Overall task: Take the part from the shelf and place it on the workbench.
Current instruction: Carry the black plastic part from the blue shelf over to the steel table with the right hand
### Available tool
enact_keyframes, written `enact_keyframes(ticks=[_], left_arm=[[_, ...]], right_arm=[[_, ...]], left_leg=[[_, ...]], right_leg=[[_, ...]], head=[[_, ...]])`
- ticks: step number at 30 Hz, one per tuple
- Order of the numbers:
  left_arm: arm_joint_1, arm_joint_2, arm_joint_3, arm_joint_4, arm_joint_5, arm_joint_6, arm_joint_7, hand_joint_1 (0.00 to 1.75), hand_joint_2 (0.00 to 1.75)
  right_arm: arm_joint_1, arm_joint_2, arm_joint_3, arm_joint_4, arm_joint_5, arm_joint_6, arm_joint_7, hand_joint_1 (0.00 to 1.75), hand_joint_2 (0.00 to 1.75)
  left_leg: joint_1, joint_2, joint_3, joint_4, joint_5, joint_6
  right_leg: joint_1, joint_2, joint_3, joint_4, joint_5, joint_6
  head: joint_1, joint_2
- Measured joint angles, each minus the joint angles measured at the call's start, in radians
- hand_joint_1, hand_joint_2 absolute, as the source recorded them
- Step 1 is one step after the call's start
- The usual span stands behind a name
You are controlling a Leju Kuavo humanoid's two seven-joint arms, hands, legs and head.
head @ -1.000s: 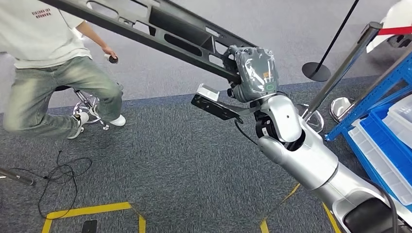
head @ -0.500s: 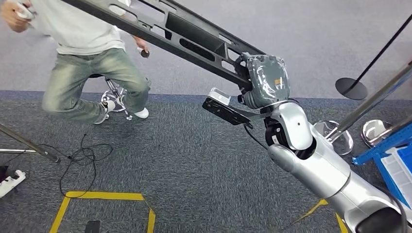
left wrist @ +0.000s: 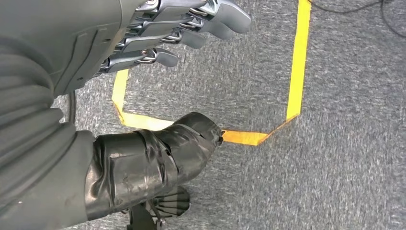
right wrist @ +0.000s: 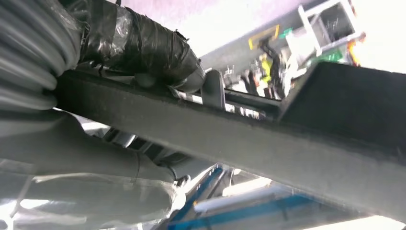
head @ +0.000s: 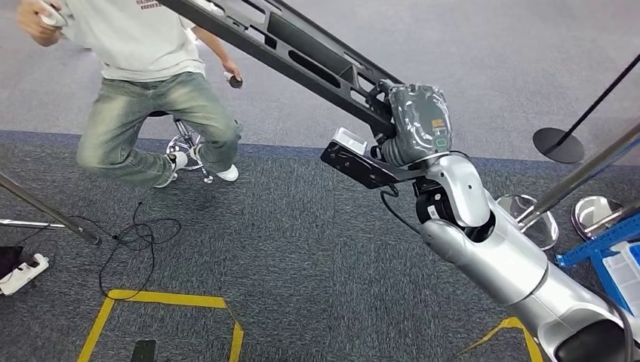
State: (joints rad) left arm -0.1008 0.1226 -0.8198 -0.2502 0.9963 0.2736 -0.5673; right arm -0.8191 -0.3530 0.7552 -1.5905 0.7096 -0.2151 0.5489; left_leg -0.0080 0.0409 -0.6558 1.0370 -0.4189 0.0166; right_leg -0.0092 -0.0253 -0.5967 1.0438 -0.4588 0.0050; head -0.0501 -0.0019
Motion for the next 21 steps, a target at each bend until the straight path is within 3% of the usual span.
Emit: enact_keyframes(ticks=[2,4,7,8,9,11,13,15,17,19,21], left_arm=[[0.0,0.0,0.0,0.0,-0.003,0.002,0.0,0.0,1.75],[0.002,0.0,0.0,0.0,-0.006,0.006,0.0,0.0,1.75],[0.001,-0.001,0.0,0.0,-0.009,0.016,0.005,0.0,1.75],[0.001,-0.001,0.0,0.0,-0.009,0.02,0.008,0.0,1.75],[0.002,-0.001,0.0,0.0,-0.009,0.023,0.01,0.0,1.75],[0.003,-0.002,0.0,0.0,-0.009,0.027,0.013,0.0,1.75],[0.003,-0.004,0.0,0.0,-0.009,0.032,0.017,0.0,1.75],[0.003,-0.005,0.0,0.0,-0.01,0.036,0.022,0.0,1.75],[0.006,-0.005,0.0,0.0,-0.01,0.039,0.027,0.0,1.75],[0.007,-0.007,0.0,0.0,-0.011,0.041,0.032,0.0,1.75],[0.005,-0.007,-0.001,0.0,-0.01,0.042,0.034,0.0,1.75]], right_arm=[[0.0,-0.002,0.0,0.0,-0.016,-0.002,0.001,1.75,1.75],[0.001,-0.007,-0.002,0.0,-0.031,-0.004,0.001,1.75,1.75],[0.007,-0.015,-0.004,0.0,-0.042,-0.007,0.002,1.75,1.75],[0.011,-0.018,-0.004,0.0,-0.043,-0.008,0.003,1.75,1.75],[0.015,-0.02,-0.004,0.0,-0.043,-0.008,0.004,1.75,1.75],[0.02,-0.025,-0.004,-0.001,-0.039,-0.008,0.005,1.75,1.75],[0.02,-0.03,-0.005,-0.002,-0.032,-0.009,0.006,1.75,1.75],[0.022,-0.032,-0.005,-0.005,-0.026,-0.01,0.008,1.75,1.75],[0.023,-0.032,-0.005,-0.009,-0.019,-0.01,0.008,1.75,1.75],[0.022,-0.033,-0.006,-0.012,-0.009,-0.01,0.007,1.75,1.75],[0.021,-0.034,-0.006,-0.013,-0.002,-0.011,0.004,1.75,1.75]], left_leg=[[0.003,-0.019,0.005,-0.009,0.004,0.011],[0.009,-0.034,0.016,-0.023,0.01,0.023],[0.011,-0.059,0.022,-0.027,0.01,0.034],[0.011,-0.069,0.022,-0.025,0.009,0.035],[0.011,-0.079,0.023,-0.023,0.007,0.035],[0.012,-0.102,0.023,-0.014,0.001,0.031],[0.011,-0.122,0.016,0.0,-0.006,0.022],[0.012,-0.137,0.007,0.007,-0.008,0.01],[0.017,-0.147,0.002,0.005,-0.006,-0.003],[0.018,-0.118,-0.013,0.036,-0.025,-0.014],[0.019,-0.071,-0.062,0.139,-0.074,-0.024]], right_leg=[[0.0,-0.011,0.006,-0.003,-0.005,0.011],[0.0,-0.003,-0.008,0.037,-0.035,0.018],[-0.002,0.018,-0.099,0.22,-0.115,0.019],[-0.002,0.02,-0.125,0.263,-0.122,0.02],[-0.004,0.022,-0.135,0.271,-0.109,0.022],[-0.009,0.033,-0.101,0.177,-0.037,0.023],[-0.016,0.068,-0.049,0.059,0.011,0.022],[-0.015,0.086,-0.031,0.018,0.013,0.018],[-0.013,0.07,-0.027,0.011,0.017,0.008],[-0.013,0.05,-0.02,0.003,0.019,-0.004],[-0.011,0.031,-0.016,0.0,0.018,-0.013]], head=[[0.0,0.0],[0.002,0.0],[0.004,0.0],[0.004,0.0],[0.004,0.0],[0.004,0.0],[0.003,0.0],[0.002,0.0],[0.003,0.0],[-0.001,0.0],[-0.004,0.0]])
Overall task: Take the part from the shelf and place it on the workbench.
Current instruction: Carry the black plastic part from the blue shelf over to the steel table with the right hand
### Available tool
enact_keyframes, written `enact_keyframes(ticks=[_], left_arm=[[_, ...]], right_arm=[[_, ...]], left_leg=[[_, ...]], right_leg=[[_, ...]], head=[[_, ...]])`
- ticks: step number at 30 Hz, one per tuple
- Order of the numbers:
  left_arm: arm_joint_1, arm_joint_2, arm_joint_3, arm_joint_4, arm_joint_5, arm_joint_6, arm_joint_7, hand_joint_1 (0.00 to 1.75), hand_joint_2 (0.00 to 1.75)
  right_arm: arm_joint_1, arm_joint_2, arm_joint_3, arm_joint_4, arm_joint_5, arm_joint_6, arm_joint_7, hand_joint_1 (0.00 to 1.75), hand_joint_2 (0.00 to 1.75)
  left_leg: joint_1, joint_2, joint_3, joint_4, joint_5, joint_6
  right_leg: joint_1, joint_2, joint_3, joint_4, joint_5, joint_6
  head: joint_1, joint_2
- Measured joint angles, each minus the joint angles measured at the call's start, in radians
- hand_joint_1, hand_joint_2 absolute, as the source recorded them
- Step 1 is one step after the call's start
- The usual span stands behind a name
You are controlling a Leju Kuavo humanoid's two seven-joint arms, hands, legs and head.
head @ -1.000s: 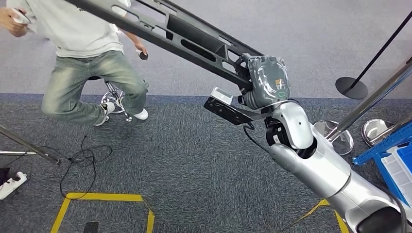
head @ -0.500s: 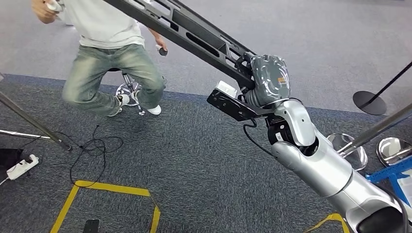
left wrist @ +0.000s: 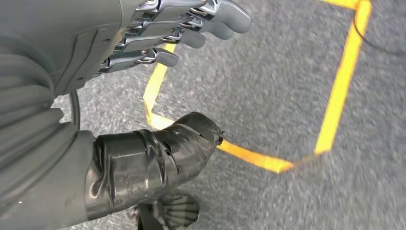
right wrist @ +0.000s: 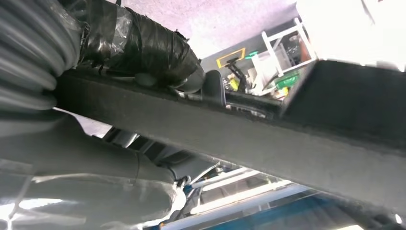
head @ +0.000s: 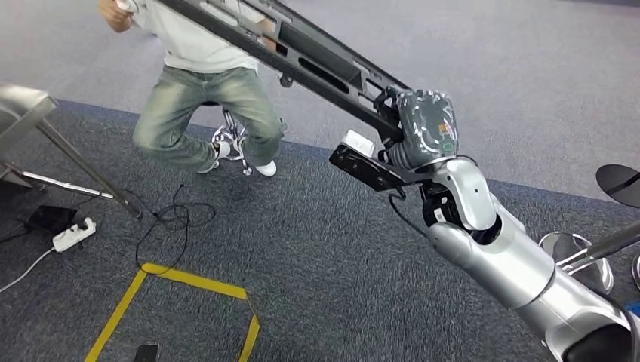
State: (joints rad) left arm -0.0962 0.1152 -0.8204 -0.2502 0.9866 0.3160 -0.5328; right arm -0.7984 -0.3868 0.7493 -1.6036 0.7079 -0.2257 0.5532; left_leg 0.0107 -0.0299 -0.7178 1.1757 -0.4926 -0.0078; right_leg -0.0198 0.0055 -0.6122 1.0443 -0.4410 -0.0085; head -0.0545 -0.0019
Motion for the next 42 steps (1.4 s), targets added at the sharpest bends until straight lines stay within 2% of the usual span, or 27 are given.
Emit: enact_keyframes(ticks=[2,3,4,6,8,9,11,13,14,16,17,18,19,20,22,24,26,27,29,31,33,34,35,36,38,40,42], left_arm=[[-0.001,0.0,0.0,0.0,0.002,0.0,0.0,0.0,1.75],[-0.001,-0.001,0.0,0.0,0.004,0.0,-0.002,0.0,1.75],[-0.001,-0.001,0.0,0.0,0.006,0.0,-0.004,0.0,1.75],[-0.002,0.001,0.0,0.0,0.012,0.002,-0.007,0.0,1.75],[-0.006,0.003,0.0,0.0,0.014,0.002,-0.006,0.0,1.75],[-0.007,0.003,0.0,0.0,0.014,0.002,-0.005,0.0,1.75],[-0.006,0.006,0.0,0.0,0.013,0.002,0.0,0.0,1.75],[-0.003,0.009,0.0,0.0,0.011,0.002,0.005,0.0,1.75],[-0.004,0.009,0.0,0.0,0.009,0.002,0.008,0.0,1.75],[-0.007,0.009,0.0,0.0,0.004,0.003,0.012,0.0,1.75],[-0.008,0.01,0.0,0.0,0.002,0.005,0.013,0.0,1.75],[-0.007,0.01,0.0,0.0,0.0,0.007,0.014,0.0,1.75],[-0.006,0.011,0.0,0.0,0.0,0.009,0.015,0.0,1.75],[-0.005,0.012,0.0,0.0,0.0,0.01,0.015,0.0,1.75],[-0.004,0.013,0.0,0.0,-0.001,0.011,0.015,0.0,1.75],[-0.004,0.015,0.0,0.0,-0.004,0.011,0.015,0.0,1.75],[-0.001,0.018,0.0,0.0,-0.01,0.011,0.019,0.0,1.75],[0.001,0.019,0.0,0.0,-0.014,0.012,0.022,0.0,1.75],[0.003,0.021,-0.001,0.0,-0.022,0.014,0.027,0.0,1.75],[0.001,0.021,-0.001,0.0,-0.028,0.018,0.03,0.0,1.75],[0.001,0.02,-0.002,0.0,-0.032,0.024,0.033,0.0,1.75],[0.002,0.019,-0.002,0.0,-0.032,0.026,0.035,0.0,1.75],[0.002,0.018,-0.002,0.0,-0.032,0.028,0.036,0.0,1.75],[0.003,0.018,-0.002,0.0,-0.032,0.03,0.037,0.0,1.75],[0.001,0.017,-0.003,0.0,-0.032,0.032,0.038,0.0,1.75],[-0.002,0.017,-0.003,0.0,-0.032,0.032,0.04,0.0,1.75],[-0.002,0.017,-0.003,0.0,-0.032,0.032,0.044,0.0,1.75]], right_arm=[[0.0,0.001,0.0,0.001,0.006,-0.003,-0.01,1.75,1.75],[-0.001,0.003,0.0,0.002,0.008,-0.006,-0.018,1.75,1.75],[-0.001,0.006,0.0,0.005,0.01,-0.008,-0.026,1.75,1.75],[-0.007,0.017,0.0,0.01,0.014,-0.013,-0.042,1.75,1.75],[-0.019,0.029,0.0,0.016,0.023,-0.021,-0.052,1.75,1.75],[-0.023,0.035,0.0,0.02,0.027,-0.025,-0.055,1.75,1.75],[-0.028,0.048,0.0,0.027,0.032,-0.029,-0.057,1.75,1.75],[-0.03,0.056,0.0,0.035,0.038,-0.03,-0.056,1.75,1.75],[-0.03,0.058,0.0,0.037,0.042,-0.031,-0.055,1.75,1.75],[-0.027,0.058,0.0,0.039,0.048,-0.032,-0.053,1.75,1.75],[-0.023,0.058,0.0,0.039,0.05,-0.032,-0.052,1.75,1.75],[-0.018,0.057,0.0,0.039,0.053,-0.031,-0.051,1.75,1.75],[-0.013,0.057,0.0,0.039,0.055,-0.031,-0.05,1.75,1.75],[-0.01,0.057,0.0,0.039,0.058,-0.03,-0.048,1.75,1.75],[-0.008,0.056,0.0,0.039,0.062,-0.029,-0.042,1.75,1.75],[-0.004,0.054,0.0,0.038,0.063,-0.029,-0.038,1.75,1.75],[0.001,0.053,0.0,0.037,0.063,-0.029,-0.036,1.75,1.75],[0.003,0.053,0.0,0.037,0.063,-0.028,-0.035,1.75,1.75],[0.006,0.049,-0.001,0.034,0.063,-0.027,-0.029,1.75,1.75],[0.014,0.04,-0.004,0.026,0.06,-0.026,-0.021,1.75,1.75],[0.029,0.028,-0.009,0.018,0.052,-0.024,-0.015,1.75,1.75],[0.036,0.023,-0.013,0.015,0.048,-0.023,-0.015,1.75,1.75],[0.041,0.019,-0.016,0.012,0.044,-0.022,-0.015,1.75,1.75],[0.044,0.016,-0.018,0.01,0.042,-0.022,-0.015,1.75,1.75],[0.045,0.011,-0.025,0.005,0.042,-0.022,-0.018,1.75,1.75],[0.044,0.009,-0.03,0.004,0.043,-0.022,-0.023,1.75,1.75],[0.044,0.008,-0.031,0.003,0.048,-0.021,-0.032,1.75,1.75]], left_leg=[[0.003,0.016,-0.058,0.109,-0.037,-0.006],[0.003,0.019,-0.068,0.126,-0.034,-0.007],[0.003,0.022,-0.057,0.102,-0.013,-0.006],[-0.002,0.048,0.008,-0.028,0.045,0.004],[-0.013,0.073,0.058,-0.128,0.072,0.019],[-0.018,0.075,0.063,-0.143,0.071,0.025],[-0.018,0.053,0.066,-0.15,0.076,0.038],[-0.012,0.035,0.076,-0.164,0.083,0.048],[-0.009,0.026,0.082,-0.171,0.086,0.053],[-0.01,0.008,0.084,-0.171,0.086,0.058],[-0.01,-0.003,0.084,-0.171,0.086,0.059],[-0.01,-0.015,0.084,-0.169,0.085,0.059],[-0.01,-0.027,0.085,-0.167,0.084,0.058],[-0.01,-0.039,0.085,-0.163,0.082,0.056],[-0.01,-0.06,0.08,-0.149,0.075,0.05],[-0.008,-0.077,0.069,-0.14,0.072,0.041],[-0.003,-0.093,0.064,-0.14,0.073,0.029],[-0.002,-0.086,0.062,-0.135,0.07,0.024],[-0.003,-0.042,0.037,-0.084,0.042,0.015],[-0.001,0.005,-0.025,0.038,-0.014,0.007],[0.003,0.019,-0.075,0.131,-0.038,0.002],[0.005,0.022,-0.074,0.128,-0.026,0.001],[0.006,0.027,-0.053,0.085,0.001,0.002],[0.006,0.038,-0.016,0.017,0.034,0.004],[-0.004,0.067,0.047,-0.102,0.068,0.013],[-0.015,0.073,0.064,-0.138,0.066,0.024],[-0.013,0.052,0.068,-0.146,0.069,0.037]], right_leg=[[0.003,-0.02,0.001,0.0,-0.003,-0.004],[0.004,-0.03,0.001,0.001,-0.004,-0.004],[0.005,-0.04,0.003,0.001,-0.005,-0.004],[0.008,-0.058,0.007,0.0,-0.009,-0.002],[0.012,-0.075,0.01,-0.001,-0.013,0.005],[0.013,-0.083,0.012,-0.002,-0.014,0.01],[0.012,-0.096,0.016,-0.006,-0.017,0.022],[0.01,-0.073,0.011,0.018,-0.037,0.03],[0.009,-0.052,-0.006,0.059,-0.06,0.031],[0.009,-0.021,-0.067,0.182,-0.117,0.032],[0.009,-0.015,-0.097,0.238,-0.133,0.032],[0.009,-0.012,-0.114,0.263,-0.132,0.032],[0.008,-0.011,-0.114,0.252,-0.112,0.032],[0.006,-0.005,-0.095,0.204,-0.076,0.032],[0.001,0.03,-0.039,0.072,-0.016,0.029],[0.0,0.058,-0.011,0.009,-0.001,0.027],[0.003,0.047,-0.007,0.004,-0.002,0.021],[0.003,0.039,-0.004,0.001,-0.001,0.015],[0.002,0.02,0.003,-0.006,0.001,0.004],[0.005,-0.001,0.006,-0.007,-0.002,-0.002],[0.008,-0.024,0.008,-0.007,-0.005,-0.005],[0.009,-0.034,0.009,-0.006,-0.007,-0.004],[0.01,-0.043,0.011,-0.006,-0.009,-0.003],[0.01,-0.052,0.013,-0.006,-0.011,-0.001],[0.014,-0.067,0.017,-0.006,-0.016,0.007],[0.016,-0.081,0.021,-0.008,-0.02,0.017],[0.015,-0.091,0.027,-0.009,-0.026,0.03]], head=[[-0.001,0.0],[-0.001,0.0],[-0.001,0.0],[-0.001,0.0],[0.0,0.0],[0.0,0.0],[0.0,0.0],[0.003,0.0],[0.005,0.0],[0.007,0.0],[0.007,0.0],[0.007,0.0],[0.007,0.0],[0.008,0.0],[0.007,0.0],[0.007,0.0],[0.006,0.0],[0.006,0.0],[0.0,0.0],[-0.006,0.0],[-0.006,0.0],[-0.006,0.0],[-0.006,0.0],[-0.006,0.0],[-0.005,0.0],[-0.005,0.0],[-0.005,0.0]])
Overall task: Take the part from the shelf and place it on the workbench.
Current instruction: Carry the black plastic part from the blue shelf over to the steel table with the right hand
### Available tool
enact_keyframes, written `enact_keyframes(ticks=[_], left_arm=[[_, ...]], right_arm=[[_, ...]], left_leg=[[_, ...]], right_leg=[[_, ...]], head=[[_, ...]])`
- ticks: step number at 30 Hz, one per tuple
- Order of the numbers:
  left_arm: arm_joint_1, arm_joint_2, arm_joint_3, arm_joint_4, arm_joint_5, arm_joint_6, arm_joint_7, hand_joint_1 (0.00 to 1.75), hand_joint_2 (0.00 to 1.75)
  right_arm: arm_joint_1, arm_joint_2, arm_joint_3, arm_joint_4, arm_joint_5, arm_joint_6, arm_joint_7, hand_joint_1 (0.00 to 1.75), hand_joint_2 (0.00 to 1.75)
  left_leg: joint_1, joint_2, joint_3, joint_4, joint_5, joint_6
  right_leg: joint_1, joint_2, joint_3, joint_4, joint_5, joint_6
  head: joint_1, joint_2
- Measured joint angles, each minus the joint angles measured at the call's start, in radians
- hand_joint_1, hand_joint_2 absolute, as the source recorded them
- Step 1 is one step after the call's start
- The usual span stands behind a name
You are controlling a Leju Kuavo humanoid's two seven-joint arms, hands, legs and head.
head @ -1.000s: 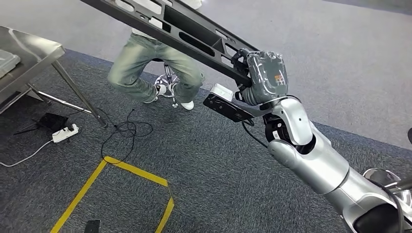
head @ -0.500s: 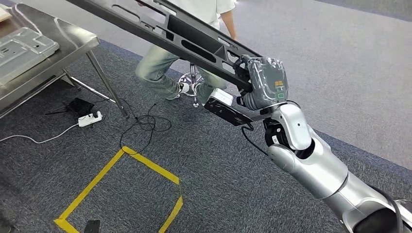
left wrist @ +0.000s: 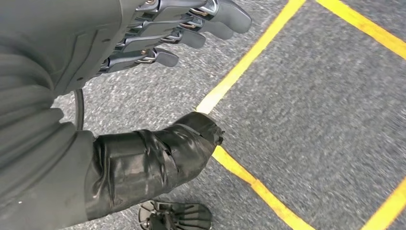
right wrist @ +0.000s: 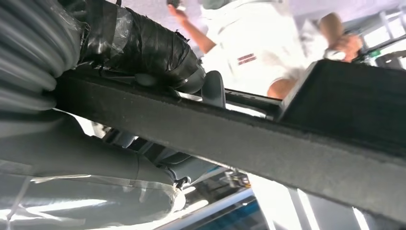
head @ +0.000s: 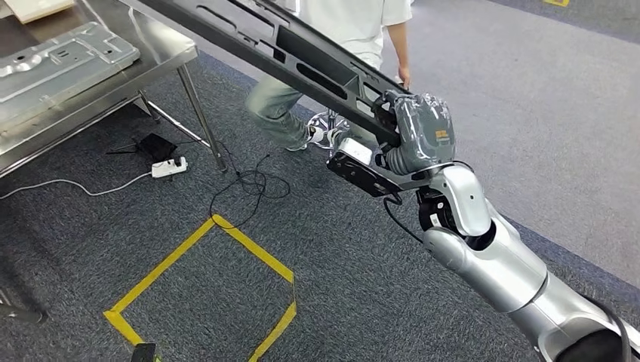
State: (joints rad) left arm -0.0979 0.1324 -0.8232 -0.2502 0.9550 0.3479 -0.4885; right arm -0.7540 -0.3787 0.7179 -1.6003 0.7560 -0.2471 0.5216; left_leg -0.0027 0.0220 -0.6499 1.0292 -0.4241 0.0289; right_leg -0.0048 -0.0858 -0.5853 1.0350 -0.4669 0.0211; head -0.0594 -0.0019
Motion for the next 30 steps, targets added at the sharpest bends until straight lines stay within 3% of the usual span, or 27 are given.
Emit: enact_keyframes(ticks=[2,5,6,7,8,9,11,13,15,17,19,21,22,23,26,28,30], left_arm=[[0.001,0.0,0.0,0.0,0.0,0.0,0.003,0.0,1.75],[-0.002,0.0,0.0,0.0,0.004,0.0,0.002,0.0,1.75],[-0.003,0.0,0.0,0.0,0.008,0.0,0.0,0.0,1.75],[-0.004,0.0,0.0,0.0,0.012,0.0,-0.002,0.0,1.75],[-0.004,0.001,0.0,0.0,0.015,0.0,-0.004,0.0,1.75],[-0.004,0.001,0.0,0.0,0.016,-0.002,-0.005,0.0,1.75],[-0.004,0.004,0.0,0.0,0.014,-0.007,-0.007,0.0,1.75],[-0.005,0.008,0.0,0.0,0.01,-0.012,-0.006,0.0,1.75],[-0.002,0.013,0.0,0.0,0.008,-0.013,-0.006,0.0,1.75],[0.001,0.018,0.0,0.0,0.008,-0.014,-0.006,0.0,1.75],[0.0,0.019,0.0,0.0,0.007,-0.014,-0.006,0.0,1.75],[-0.001,0.019,0.0,0.0,0.007,-0.014,-0.006,0.0,1.75],[-0.001,0.019,0.0,0.0,0.006,-0.014,-0.006,0.0,1.75],[-0.001,0.019,0.0,0.0,0.004,-0.014,-0.006,0.0,1.75],[-0.002,0.02,0.0,0.0,-0.002,-0.014,-0.007,0.0,1.75],[-0.002,0.022,0.0,0.0,-0.003,-0.014,-0.007,0.0,1.75],[-0.001,0.024,0.0,0.0,-0.004,-0.015,-0.007,0.0,1.75]], right_arm=[[-0.001,0.0,0.0,0.0,0.008,0.0,-0.009,1.75,1.75],[-0.003,0.001,0.0,0.002,0.015,-0.001,-0.018,1.75,1.75],[-0.003,0.002,0.0,0.004,0.015,-0.001,-0.022,1.75,1.75],[-0.003,0.003,0.0,0.006,0.015,-0.002,-0.026,1.75,1.75],[-0.004,0.006,0.0,0.008,0.015,-0.002,-0.03,1.75,1.75],[-0.006,0.008,0.0,0.011,0.016,-0.002,-0.033,1.75,1.75],[-0.013,0.014,0.0,0.017,0.019,-0.004,-0.037,1.75,1.75],[-0.018,0.02,0.0,0.02,0.025,-0.005,-0.038,1.75,1.75],[-0.02,0.028,0.0,0.02,0.03,-0.006,-0.037,1.75,1.75],[-0.023,0.034,0.0,0.02,0.032,-0.006,-0.036,1.75,1.75],[-0.026,0.036,0.0,0.02,0.032,-0.006,-0.033,1.75,1.75],[-0.027,0.038,0.0,0.021,0.032,-0.006,-0.03,1.75,1.75],[-0.026,0.039,0.0,0.022,0.032,-0.006,-0.029,1.75,1.75],[-0.026,0.04,0.0,0.022,0.032,-0.006,-0.029,1.75,1.75],[-0.026,0.041,0.0,0.022,0.032,-0.006,-0.025,1.75,1.75],[-0.027,0.04,0.0,0.021,0.033,-0.006,-0.021,1.75,1.75],[-0.026,0.04,0.0,0.019,0.034,-0.005,-0.019,1.75,1.75]], left_leg=[[0.004,-0.018,0.012,-0.013,0.005,0.013],[0.004,-0.047,0.017,-0.016,0.008,0.021],[0.004,-0.059,0.018,-0.015,0.007,0.022],[0.003,-0.072,0.018,-0.013,0.006,0.023],[0.004,-0.085,0.018,-0.01,0.004,0.022],[0.004,-0.099,0.019,-0.006,0.002,0.02],[0.004,-0.124,0.014,0.004,-0.004,0.014],[0.007,-0.144,0.005,0.008,-0.005,0.002],[0.013,-0.155,0.001,0.006,-0.004,-0.011],[0.012,-0.115,-0.017,0.042,-0.026,-0.021],[0.011,-0.058,-0.067,0.142,-0.077,-0.029],[0.016,-0.038,-0.122,0.247,-0.113,-0.036],[0.019,-0.034,-0.132,0.264,-0.111,-0.039],[0.02,-0.029,-0.118,0.234,-0.088,-0.04],[0.016,0.016,-0.022,0.05,-0.016,-0.034],[0.008,0.027,-0.002,0.007,-0.011,-0.023],[0.007,0.006,0.001,0.002,-0.007,-0.01]], right_leg=[[-0.003,0.024,-0.014,0.041,-0.028,0.008],[-0.004,0.073,-0.109,0.223,-0.101,0.01],[-0.005,0.077,-0.136,0.266,-0.107,0.011],[-0.005,0.08,-0.149,0.276,-0.094,0.011],[-0.006,0.082,-0.142,0.248,-0.065,0.011],[-0.007,0.092,-0.117,0.184,-0.022,0.009],[-0.012,0.129,-0.064,0.061,0.027,0.005],[-0.012,0.145,-0.042,0.013,0.031,-0.001],[-0.01,0.124,-0.035,0.004,0.034,-0.012],[-0.01,0.101,-0.025,-0.009,0.039,-0.025],[-0.008,0.08,-0.02,-0.015,0.039,-0.033],[-0.006,0.059,-0.02,-0.015,0.036,-0.036],[-0.005,0.048,-0.02,-0.014,0.034,-0.036],[-0.005,0.038,-0.019,-0.013,0.032,-0.034],[-0.001,0.013,-0.018,-0.007,0.024,-0.022],[0.004,-0.001,-0.016,-0.005,0.019,-0.012],[0.003,-0.012,-0.013,-0.006,0.014,0.0]], head=[[0.004,0.0],[0.01,0.0],[0.011,0.0],[0.01,0.0],[0.01,0.0],[0.011,0.0],[0.01,0.0],[0.01,0.0],[0.01,0.0],[0.006,0.0],[0.003,0.0],[0.002,0.0],[0.002,0.0],[0.002,0.0],[0.003,0.0],[0.006,0.0],[0.007,0.0]])
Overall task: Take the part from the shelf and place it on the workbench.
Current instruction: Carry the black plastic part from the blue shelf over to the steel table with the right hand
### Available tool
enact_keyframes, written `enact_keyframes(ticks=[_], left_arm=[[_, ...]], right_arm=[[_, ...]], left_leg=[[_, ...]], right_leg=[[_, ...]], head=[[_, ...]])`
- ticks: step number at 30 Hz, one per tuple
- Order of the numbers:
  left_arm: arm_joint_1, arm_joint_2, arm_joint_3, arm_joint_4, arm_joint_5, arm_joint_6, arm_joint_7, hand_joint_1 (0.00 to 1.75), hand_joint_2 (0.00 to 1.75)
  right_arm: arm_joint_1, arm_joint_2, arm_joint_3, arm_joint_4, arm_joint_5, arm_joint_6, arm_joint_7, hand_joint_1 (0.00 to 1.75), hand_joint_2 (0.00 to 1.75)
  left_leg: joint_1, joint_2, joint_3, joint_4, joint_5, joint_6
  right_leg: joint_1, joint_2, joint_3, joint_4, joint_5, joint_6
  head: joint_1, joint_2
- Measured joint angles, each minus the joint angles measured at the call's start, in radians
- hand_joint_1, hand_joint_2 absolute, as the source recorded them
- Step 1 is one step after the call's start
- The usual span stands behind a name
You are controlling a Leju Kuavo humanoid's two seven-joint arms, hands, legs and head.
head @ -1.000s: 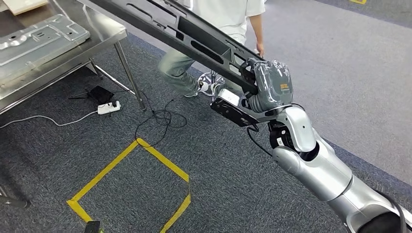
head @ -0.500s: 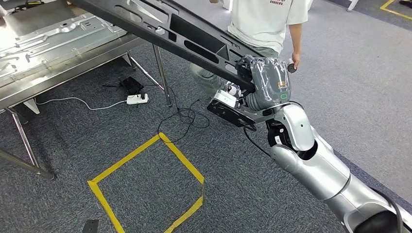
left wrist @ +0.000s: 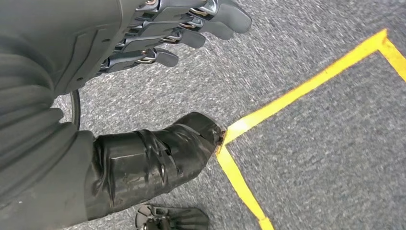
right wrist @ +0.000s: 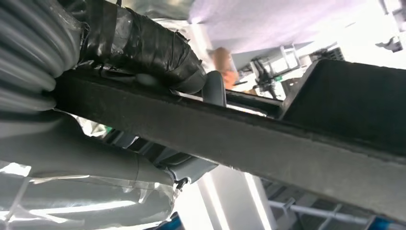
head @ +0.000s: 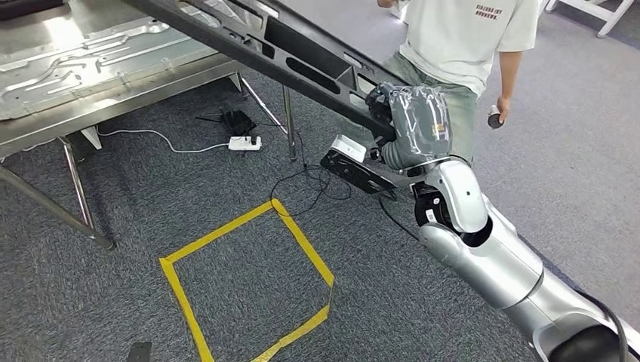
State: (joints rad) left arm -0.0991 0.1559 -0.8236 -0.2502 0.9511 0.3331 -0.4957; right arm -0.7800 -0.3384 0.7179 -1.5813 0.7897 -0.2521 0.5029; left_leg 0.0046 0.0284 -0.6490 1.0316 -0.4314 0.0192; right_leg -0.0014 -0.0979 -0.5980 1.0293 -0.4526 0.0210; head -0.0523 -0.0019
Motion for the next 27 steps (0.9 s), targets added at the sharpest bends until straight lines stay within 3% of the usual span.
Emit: enact_keyframes(ticks=[2,4,5,6,7,8,9,11,13,15,16,18,20,22,23,25,27], left_arm=[[0.001,0.002,0.0,0.0,-0.003,-0.001,0.002,0.0,1.75],[-0.001,0.002,0.0,0.0,-0.009,-0.001,0.007,0.0,1.75],[-0.002,0.002,-0.001,0.0,-0.013,-0.001,0.009,0.0,1.75],[-0.003,0.002,-0.002,0.0,-0.018,0.0,0.011,0.0,1.75],[-0.002,0.002,-0.003,0.0,-0.022,0.001,0.012,0.0,1.75],[-0.001,0.001,-0.004,0.0,-0.025,0.003,0.012,0.0,1.75],[0.001,0.001,-0.006,0.0,-0.026,0.005,0.011,0.0,1.75],[0.002,-0.002,-0.007,0.0,-0.027,0.009,0.009,0.0,1.75],[0.001,-0.004,-0.008,0.0,-0.027,0.01,0.006,0.0,1.75],[0.003,-0.004,-0.008,0.0,-0.025,0.011,0.004,0.0,1.75],[0.005,-0.005,-0.008,0.0,-0.023,0.011,0.002,0.0,1.75],[0.006,-0.005,-0.008,0.0,-0.019,0.011,0.0,0.0,1.75],[0.004,-0.006,-0.008,0.0,-0.018,0.011,0.0,0.0,1.75],[0.003,-0.008,-0.008,0.0,-0.018,0.011,0.001,0.0,1.75],[0.003,-0.01,-0.008,0.0,-0.018,0.011,0.002,0.0,1.75],[0.004,-0.012,-0.008,0.0,-0.018,0.011,0.005,0.0,1.75],[0.002,-0.013,-0.008,0.0,-0.018,0.011,0.007,0.0,1.75]], right_arm=[[0.002,-0.002,0.0,-0.002,0.001,0.0,0.005,1.75,1.75],[0.01,-0.007,0.0,-0.004,0.002,0.0,0.014,1.75,1.75],[0.018,-0.011,0.0,-0.007,0.002,-0.001,0.02,1.75,1.75],[0.03,-0.017,-0.001,-0.012,0.002,-0.001,0.026,1.75,1.75],[0.042,-0.025,-0.002,-0.017,0.002,0.0,0.032,1.75,1.75],[0.053,-0.034,-0.004,-0.022,0.002,0.0,0.038,1.75,1.75],[0.062,-0.043,-0.006,-0.027,0.001,0.0,0.042,1.75,1.75],[0.07,-0.059,-0.014,-0.038,0.0,0.001,0.047,1.75,1.75],[0.074,-0.069,-0.026,-0.05,-0.001,0.002,0.048,1.75,1.75],[0.077,-0.074,-0.033,-0.058,-0.002,0.006,0.049,1.75,1.75],[0.077,-0.075,-0.035,-0.061,-0.002,0.009,0.05,1.75,1.75],[0.078,-0.076,-0.037,-0.066,-0.002,0.013,0.049,1.75,1.75],[0.078,-0.077,-0.039,-0.068,-0.002,0.014,0.047,1.75,1.75],[0.079,-0.077,-0.041,-0.069,-0.002,0.014,0.045,1.75,1.75],[0.079,-0.077,-0.041,-0.069,-0.002,0.014,0.044,1.75,1.75],[0.08,-0.077,-0.041,-0.069,-0.002,0.014,0.042,1.75,1.75],[0.078,-0.077,-0.043,-0.069,-0.002,0.014,0.041,1.75,1.75]], left_leg=[[0.003,-0.017,0.009,-0.009,0.003,0.013],[0.004,-0.034,0.015,-0.012,0.003,0.022],[0.003,-0.044,0.016,-0.012,0.002,0.026],[0.002,-0.056,0.017,-0.011,0.001,0.028],[0.002,-0.069,0.018,-0.01,0.0,0.029],[0.002,-0.083,0.02,-0.008,-0.001,0.029],[0.002,-0.096,0.022,-0.006,-0.003,0.028],[0.002,-0.119,0.019,0.001,-0.008,0.023],[0.004,-0.138,0.011,0.005,-0.008,0.014],[0.007,-0.154,0.006,0.001,-0.006,0.002],[0.007,-0.152,0.006,0.003,-0.009,-0.002],[0.004,-0.113,-0.015,0.05,-0.039,-0.012],[0.004,-0.062,-0.073,0.166,-0.093,-0.021],[0.007,-0.042,-0.123,0.254,-0.116,-0.026],[0.008,-0.037,-0.124,0.25,-0.102,-0.028],[0.008,-0.013,-0.066,0.133,-0.043,-0.027],[0.002,0.01,-0.011,0.027,-0.009,-0.018]], right_leg=[[-0.005,0.028,-0.011,0.035,-0.026,0.01],[-0.008,0.074,-0.066,0.152,-0.084,0.014],[-0.008,0.086,-0.103,0.223,-0.111,0.015],[-0.008,0.091,-0.131,0.275,-0.124,0.015],[-0.008,0.093,-0.144,0.293,-0.118,0.014],[-0.008,0.095,-0.139,0.272,-0.094,0.013],[-0.009,0.1,-0.115,0.215,-0.057,0.011],[-0.011,0.137,-0.057,0.078,0.003,0.004],[-0.012,0.166,-0.03,0.013,0.018,-0.001],[-0.01,0.154,-0.025,0.007,0.019,-0.008],[-0.01,0.144,-0.02,0.002,0.02,-0.013],[-0.013,0.123,-0.01,-0.01,0.022,-0.024],[-0.01,0.101,-0.005,-0.013,0.02,-0.03],[-0.007,0.078,-0.004,-0.011,0.016,-0.033],[-0.007,0.066,-0.004,-0.009,0.013,-0.033],[-0.006,0.045,-0.003,-0.003,0.006,-0.028],[-0.002,0.029,-0.001,0.002,-0.001,-0.019]], head=[[0.003,0.0],[0.007,0.0],[0.008,0.0],[0.008,0.0],[0.009,0.0],[0.009,0.0],[0.009,0.0],[0.009,0.0],[0.008,0.0],[0.009,0.0],[0.009,0.0],[0.005,0.0],[0.0,0.0],[0.0,0.0],[0.0,0.0],[0.0,0.0],[0.0,0.0]])
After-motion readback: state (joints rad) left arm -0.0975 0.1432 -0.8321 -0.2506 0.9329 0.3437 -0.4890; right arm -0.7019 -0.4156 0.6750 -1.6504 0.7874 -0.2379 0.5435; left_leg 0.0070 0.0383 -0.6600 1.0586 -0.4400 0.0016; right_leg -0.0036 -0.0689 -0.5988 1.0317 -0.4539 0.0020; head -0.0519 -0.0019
